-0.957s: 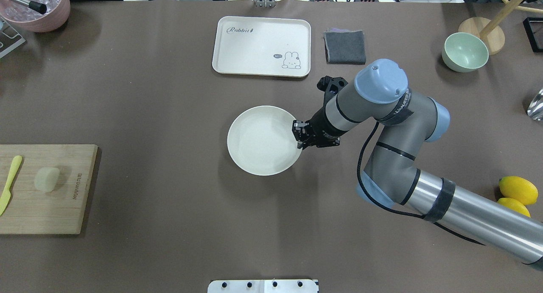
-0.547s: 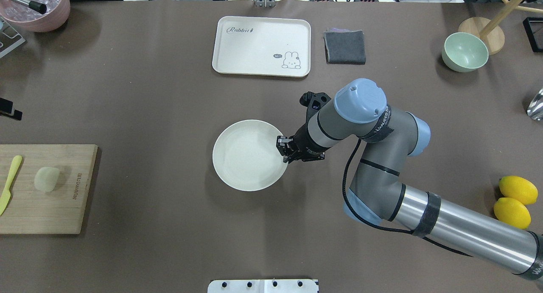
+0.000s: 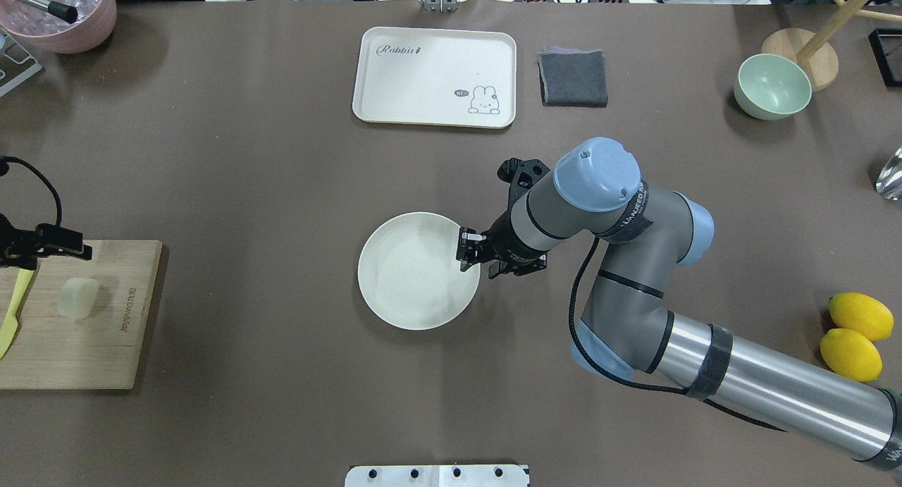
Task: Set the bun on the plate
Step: 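Carry the white plate with the right gripper to the table center and lower it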
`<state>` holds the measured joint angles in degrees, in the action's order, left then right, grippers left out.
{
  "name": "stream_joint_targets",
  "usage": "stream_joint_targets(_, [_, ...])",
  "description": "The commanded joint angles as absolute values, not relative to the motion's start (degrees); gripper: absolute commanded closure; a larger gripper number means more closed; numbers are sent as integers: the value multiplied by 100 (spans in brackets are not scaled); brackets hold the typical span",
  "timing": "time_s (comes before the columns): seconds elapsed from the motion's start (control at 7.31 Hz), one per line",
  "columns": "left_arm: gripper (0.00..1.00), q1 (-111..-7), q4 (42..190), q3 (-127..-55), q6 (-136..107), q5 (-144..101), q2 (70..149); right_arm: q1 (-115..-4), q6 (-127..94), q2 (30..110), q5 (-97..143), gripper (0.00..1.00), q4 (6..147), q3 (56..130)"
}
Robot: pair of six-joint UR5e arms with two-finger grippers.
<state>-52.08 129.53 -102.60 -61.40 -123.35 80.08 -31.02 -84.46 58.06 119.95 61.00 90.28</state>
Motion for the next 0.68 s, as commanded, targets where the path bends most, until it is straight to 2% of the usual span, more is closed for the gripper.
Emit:
stream_joint_targets(0.0, [6,-4660,13060,-10195,-6275,-11858,7972,-3225,-8455,5827,11988,0,6100,9096])
stream_joint_targets(0.27, [13,-4326,13481,-10195,-6301,-11743,7683,-3366,-8455,5836,12041,0,6100,9149])
stream_joint_targets(0.55, [54,-4315,13482,-10187,-6293,-11742,7682,-3393,-8464,5862,12050,0,6100,9167])
